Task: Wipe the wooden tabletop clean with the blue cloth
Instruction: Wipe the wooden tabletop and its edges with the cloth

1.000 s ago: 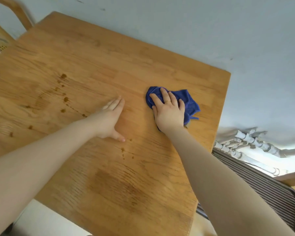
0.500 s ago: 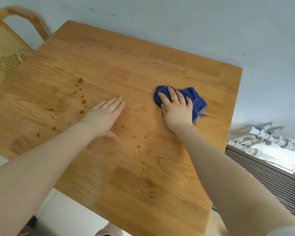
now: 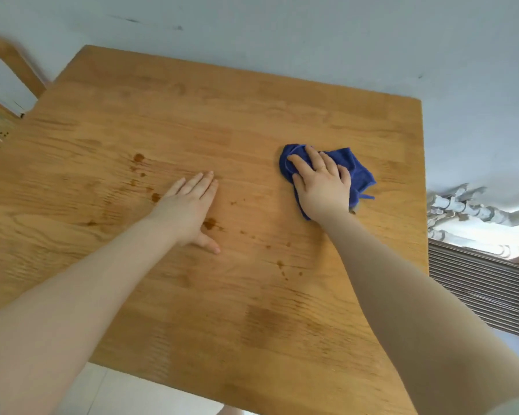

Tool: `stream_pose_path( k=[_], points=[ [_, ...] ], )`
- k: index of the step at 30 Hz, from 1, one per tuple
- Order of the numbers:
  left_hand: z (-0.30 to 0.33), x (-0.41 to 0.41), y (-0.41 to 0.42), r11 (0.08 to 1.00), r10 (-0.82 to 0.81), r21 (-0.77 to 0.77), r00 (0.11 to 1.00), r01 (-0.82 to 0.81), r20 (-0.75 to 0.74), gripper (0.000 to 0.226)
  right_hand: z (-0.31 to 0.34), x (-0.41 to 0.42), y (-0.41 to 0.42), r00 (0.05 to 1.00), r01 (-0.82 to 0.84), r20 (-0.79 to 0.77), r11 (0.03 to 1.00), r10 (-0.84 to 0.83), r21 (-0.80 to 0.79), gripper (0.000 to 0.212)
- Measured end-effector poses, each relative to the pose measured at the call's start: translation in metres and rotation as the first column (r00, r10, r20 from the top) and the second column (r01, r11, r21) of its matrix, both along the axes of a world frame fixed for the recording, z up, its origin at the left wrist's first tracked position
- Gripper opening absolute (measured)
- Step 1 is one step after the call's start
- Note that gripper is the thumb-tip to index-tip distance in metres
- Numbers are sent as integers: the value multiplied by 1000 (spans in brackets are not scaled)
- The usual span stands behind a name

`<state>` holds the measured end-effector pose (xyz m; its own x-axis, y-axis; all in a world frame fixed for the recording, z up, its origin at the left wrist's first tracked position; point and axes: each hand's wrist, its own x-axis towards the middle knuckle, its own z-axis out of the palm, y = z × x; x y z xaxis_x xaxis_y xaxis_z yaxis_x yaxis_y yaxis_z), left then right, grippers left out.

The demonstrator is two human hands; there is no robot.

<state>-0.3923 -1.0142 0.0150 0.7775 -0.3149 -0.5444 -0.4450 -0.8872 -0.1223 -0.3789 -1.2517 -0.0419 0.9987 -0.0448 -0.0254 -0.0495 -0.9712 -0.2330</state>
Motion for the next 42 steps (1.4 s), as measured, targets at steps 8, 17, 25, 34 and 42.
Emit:
stream_pose_path(
  k=[8, 17, 25, 34, 42],
  points=[
    [-11, 1, 7, 997, -3, -74, 1000, 3, -6, 139, -11, -76, 50, 983, -174, 68, 984, 172, 33, 41],
    [-16, 9, 8, 992, -39, -119, 999, 38, -12, 142, -2, 6, 36, 999, 48, 2, 997, -48, -59, 39],
    [-24, 6, 21, 970, -22, -242, 1000, 20, -6, 139, -11, -71, 73, 977, -205, 57, 978, 207, -34, 41],
    [-28, 12, 25, 954, -14, -300, 1000, 12, -6, 140, -9, 22, 67, 1000, 17, -2, 994, -17, -109, 40],
    [-21, 5, 23, 956, 7, -291, 1000, -16, -31, 137, -9, -48, 83, 951, -302, 47, 952, 304, -43, 41]
  ],
)
